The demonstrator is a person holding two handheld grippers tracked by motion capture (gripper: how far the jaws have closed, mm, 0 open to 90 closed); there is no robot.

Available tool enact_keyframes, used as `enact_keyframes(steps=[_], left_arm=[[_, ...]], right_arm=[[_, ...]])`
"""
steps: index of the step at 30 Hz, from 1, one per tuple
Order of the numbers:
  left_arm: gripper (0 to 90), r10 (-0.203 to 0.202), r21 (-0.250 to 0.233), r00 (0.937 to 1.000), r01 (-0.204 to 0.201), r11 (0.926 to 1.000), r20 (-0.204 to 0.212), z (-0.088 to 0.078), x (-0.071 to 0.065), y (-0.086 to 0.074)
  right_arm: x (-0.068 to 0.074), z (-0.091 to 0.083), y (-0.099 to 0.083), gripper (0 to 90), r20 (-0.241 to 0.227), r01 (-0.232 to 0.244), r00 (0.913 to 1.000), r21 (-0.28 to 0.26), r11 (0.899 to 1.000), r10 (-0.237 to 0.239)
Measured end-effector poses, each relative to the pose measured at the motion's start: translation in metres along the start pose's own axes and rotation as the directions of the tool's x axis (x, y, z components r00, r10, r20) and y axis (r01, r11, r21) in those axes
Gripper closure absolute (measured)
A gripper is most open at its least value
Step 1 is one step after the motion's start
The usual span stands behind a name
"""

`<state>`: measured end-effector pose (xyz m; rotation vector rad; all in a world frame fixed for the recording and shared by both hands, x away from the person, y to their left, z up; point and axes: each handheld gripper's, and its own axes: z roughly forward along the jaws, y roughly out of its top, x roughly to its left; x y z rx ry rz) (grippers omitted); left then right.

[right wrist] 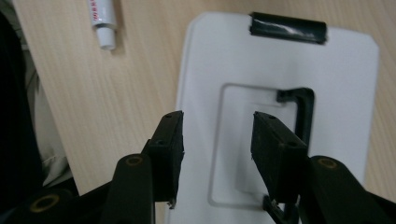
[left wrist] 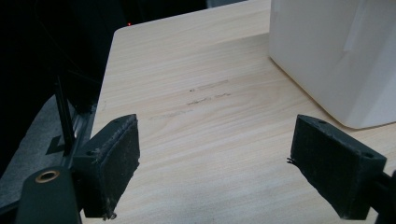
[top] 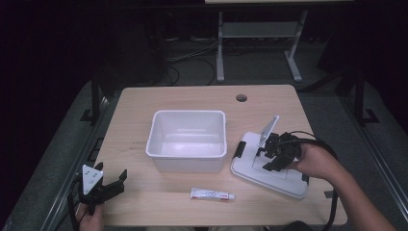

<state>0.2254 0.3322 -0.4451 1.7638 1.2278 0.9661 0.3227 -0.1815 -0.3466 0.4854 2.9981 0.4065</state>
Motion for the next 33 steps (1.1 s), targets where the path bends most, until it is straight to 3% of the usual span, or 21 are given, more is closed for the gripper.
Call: enact_keyframes(steps=[8, 27, 33], left_arm=[[15.0, -0.001, -0.002, 1.0000, 0.001, 1.0000, 0.001, 0.000, 0.000, 0.000], [15.0, -0.002, -0.006, 1.0000, 0.002, 1.0000, 0.001, 0.000, 0.001, 0.000], [15.0, -0.008, -0.007, 1.0000, 0.008, 0.9999, -0.001, -0.001, 0.001, 0.000]], right_arm=[[0.028, 0.012, 0.021, 52.2, -0.021, 0.087, 0.9960, -0.001, 0.996, -0.087], [0.052, 0.042, 0.053, 50.3, -0.089, 0.162, 0.9829, 0.000, 0.987, -0.161], [0.061, 0.056, 0.066, 49.5, -0.108, 0.198, 0.9748, 0.017, 0.980, -0.195]])
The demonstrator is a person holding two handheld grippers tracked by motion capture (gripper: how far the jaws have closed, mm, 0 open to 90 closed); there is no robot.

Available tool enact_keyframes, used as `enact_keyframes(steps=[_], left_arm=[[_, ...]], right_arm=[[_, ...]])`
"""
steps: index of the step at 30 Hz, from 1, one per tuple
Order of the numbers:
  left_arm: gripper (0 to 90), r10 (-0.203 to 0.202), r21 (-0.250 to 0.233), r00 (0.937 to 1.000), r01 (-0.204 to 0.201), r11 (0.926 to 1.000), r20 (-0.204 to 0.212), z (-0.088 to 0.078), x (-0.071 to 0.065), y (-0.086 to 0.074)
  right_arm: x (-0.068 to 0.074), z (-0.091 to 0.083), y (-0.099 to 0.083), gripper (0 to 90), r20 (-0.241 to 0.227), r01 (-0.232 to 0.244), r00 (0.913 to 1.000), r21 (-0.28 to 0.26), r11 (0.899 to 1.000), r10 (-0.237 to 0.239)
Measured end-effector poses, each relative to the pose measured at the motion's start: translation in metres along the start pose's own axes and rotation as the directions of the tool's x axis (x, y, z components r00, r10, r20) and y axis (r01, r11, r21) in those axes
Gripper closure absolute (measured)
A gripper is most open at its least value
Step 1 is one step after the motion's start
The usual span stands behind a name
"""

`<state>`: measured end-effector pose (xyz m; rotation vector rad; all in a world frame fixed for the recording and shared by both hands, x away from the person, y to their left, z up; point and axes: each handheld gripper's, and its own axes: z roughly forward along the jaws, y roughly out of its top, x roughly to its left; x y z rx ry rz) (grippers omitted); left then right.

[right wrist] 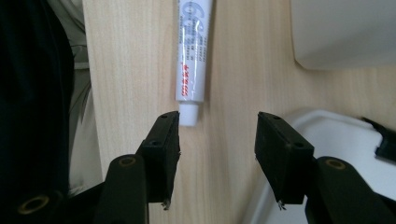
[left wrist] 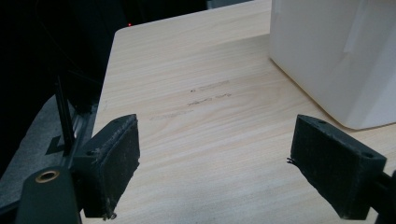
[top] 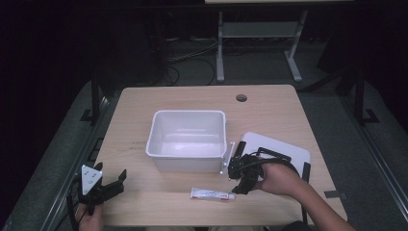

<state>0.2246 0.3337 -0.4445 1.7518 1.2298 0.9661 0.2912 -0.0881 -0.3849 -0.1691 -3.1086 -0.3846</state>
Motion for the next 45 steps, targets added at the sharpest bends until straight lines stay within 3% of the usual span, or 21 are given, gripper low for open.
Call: enact_keyframes(steps=[28, 45], left_arm=[[15.0, -0.001, -0.001, 1.0000, 0.001, 1.0000, 0.002, 0.000, 0.000, 0.000], [15.0, -0.004, -0.002, 1.0000, 0.004, 1.0000, 0.001, 0.000, 0.001, 0.000]], right_arm=[[0.010, 0.040, 0.034, 50.5, -0.046, 0.074, 0.9964, 0.055, 0.996, -0.071], [0.011, 0.057, 0.046, 58.0, -0.056, 0.102, 0.9936, 0.081, 0.991, -0.098]])
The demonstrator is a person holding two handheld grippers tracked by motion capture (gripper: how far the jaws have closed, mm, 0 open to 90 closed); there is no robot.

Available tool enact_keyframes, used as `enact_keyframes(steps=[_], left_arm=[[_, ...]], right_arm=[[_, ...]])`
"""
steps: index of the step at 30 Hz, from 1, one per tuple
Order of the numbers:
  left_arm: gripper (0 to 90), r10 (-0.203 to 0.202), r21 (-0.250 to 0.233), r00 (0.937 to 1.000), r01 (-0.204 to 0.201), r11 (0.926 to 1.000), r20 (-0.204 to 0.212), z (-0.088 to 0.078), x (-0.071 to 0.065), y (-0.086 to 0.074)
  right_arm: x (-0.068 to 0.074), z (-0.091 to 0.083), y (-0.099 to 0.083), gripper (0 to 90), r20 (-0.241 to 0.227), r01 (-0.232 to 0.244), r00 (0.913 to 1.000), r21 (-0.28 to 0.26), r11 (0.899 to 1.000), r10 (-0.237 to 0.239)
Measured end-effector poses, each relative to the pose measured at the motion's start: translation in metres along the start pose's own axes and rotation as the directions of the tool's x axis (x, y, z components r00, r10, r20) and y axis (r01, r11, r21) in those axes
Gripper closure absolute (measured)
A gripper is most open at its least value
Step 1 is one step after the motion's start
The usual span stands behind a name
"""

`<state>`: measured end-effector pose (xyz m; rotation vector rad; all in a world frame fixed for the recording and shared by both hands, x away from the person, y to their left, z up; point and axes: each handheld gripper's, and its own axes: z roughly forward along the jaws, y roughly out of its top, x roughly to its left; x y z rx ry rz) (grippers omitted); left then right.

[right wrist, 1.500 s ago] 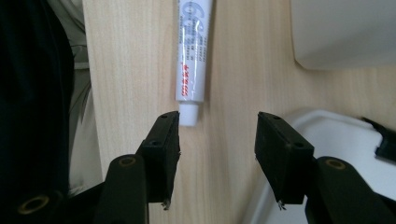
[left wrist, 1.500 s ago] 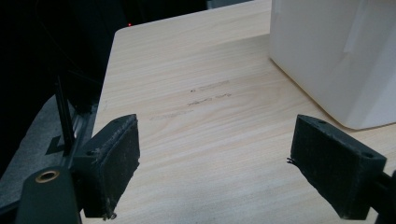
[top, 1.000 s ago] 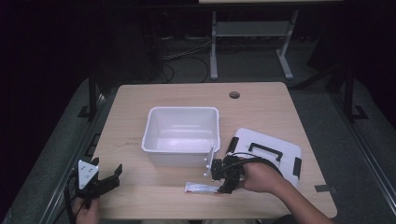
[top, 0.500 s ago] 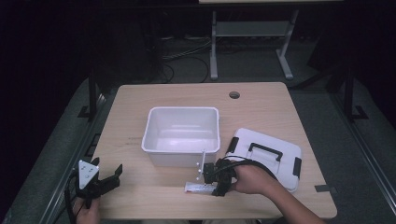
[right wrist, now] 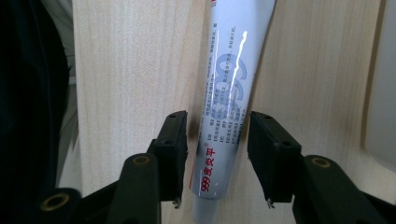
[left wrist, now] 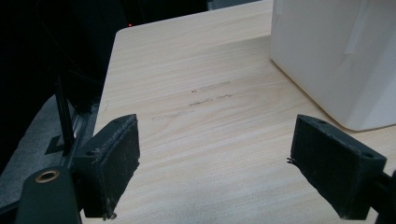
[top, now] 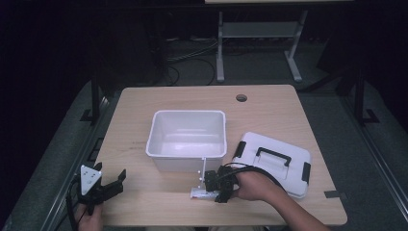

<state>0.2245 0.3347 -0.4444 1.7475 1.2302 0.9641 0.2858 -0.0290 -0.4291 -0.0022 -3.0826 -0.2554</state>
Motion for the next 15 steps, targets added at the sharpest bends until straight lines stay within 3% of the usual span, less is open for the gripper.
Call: enact_keyframes(steps=[15], left_arm=[[15.0, -0.003, -0.001, 1.0000, 0.003, 1.0000, -0.001, -0.0006, 0.0006, 0.0001]], right_arm=[[-0.0005, 0.0035, 0.0027, 66.8, 0.010, 0.011, 0.9999, 0.005, 1.000, -0.011]])
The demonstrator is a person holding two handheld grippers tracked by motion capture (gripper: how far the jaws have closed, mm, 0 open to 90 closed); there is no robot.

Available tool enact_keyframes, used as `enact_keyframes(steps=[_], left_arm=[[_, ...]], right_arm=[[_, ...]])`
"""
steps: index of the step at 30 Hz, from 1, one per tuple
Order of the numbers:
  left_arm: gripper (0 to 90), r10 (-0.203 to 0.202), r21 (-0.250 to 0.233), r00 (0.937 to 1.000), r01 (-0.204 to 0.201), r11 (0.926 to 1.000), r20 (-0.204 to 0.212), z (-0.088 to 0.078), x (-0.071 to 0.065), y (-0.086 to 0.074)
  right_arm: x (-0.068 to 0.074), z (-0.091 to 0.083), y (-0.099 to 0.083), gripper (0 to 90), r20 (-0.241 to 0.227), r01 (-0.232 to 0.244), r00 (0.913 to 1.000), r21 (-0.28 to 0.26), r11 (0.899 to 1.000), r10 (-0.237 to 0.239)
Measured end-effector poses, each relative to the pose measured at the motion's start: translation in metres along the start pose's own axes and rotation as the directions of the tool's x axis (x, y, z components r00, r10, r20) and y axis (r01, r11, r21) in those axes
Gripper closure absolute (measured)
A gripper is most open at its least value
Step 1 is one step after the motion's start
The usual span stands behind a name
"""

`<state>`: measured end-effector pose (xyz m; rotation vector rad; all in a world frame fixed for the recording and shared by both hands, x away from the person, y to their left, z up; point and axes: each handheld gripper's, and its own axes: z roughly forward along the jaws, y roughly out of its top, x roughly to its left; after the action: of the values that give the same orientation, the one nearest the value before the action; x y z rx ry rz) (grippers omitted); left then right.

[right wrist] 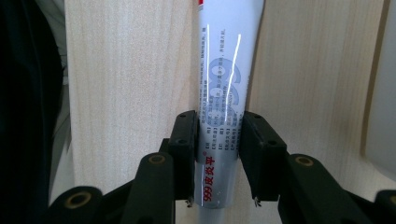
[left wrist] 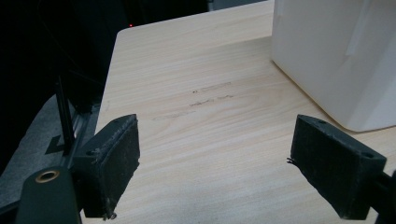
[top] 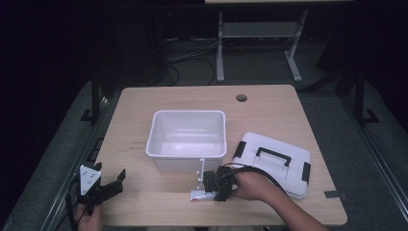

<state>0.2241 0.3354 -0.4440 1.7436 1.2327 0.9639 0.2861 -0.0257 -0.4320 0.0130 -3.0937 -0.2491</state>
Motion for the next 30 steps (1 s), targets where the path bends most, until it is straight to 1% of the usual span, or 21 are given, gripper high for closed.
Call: enact_keyframes(steps=[9, 19, 29, 30], left_arm=[[15.0, -0.002, -0.001, 1.0000, 0.002, 1.0000, -0.001, -0.0002, 0.0004, -0.0001], [15.0, -0.004, -0.003, 1.0000, 0.004, 1.0000, -0.002, -0.0004, 0.0004, 0.0000], [15.0, -0.007, -0.005, 1.0000, 0.007, 1.0000, -0.002, -0.0004, 0.0006, -0.0001], [15.0, -0.007, -0.005, 1.0000, 0.007, 1.0000, -0.002, -0.0004, 0.0006, -0.0001]], right_arm=[[0.0002, 0.0010, 0.0007, 67.7, 0.000, -0.001, 1.0000, 0.005, 1.000, 0.001], [0.0014, 0.0007, 0.0011, 68.9, 0.008, 0.012, 0.9999, 0.010, 1.000, -0.012], [0.0027, 0.0002, 0.0024, 69.2, -0.012, 0.025, 0.9996, 0.009, 1.000, -0.025], [0.0026, -0.0002, 0.0029, 69.2, -0.011, 0.034, 0.9994, 0.009, 0.999, -0.033]])
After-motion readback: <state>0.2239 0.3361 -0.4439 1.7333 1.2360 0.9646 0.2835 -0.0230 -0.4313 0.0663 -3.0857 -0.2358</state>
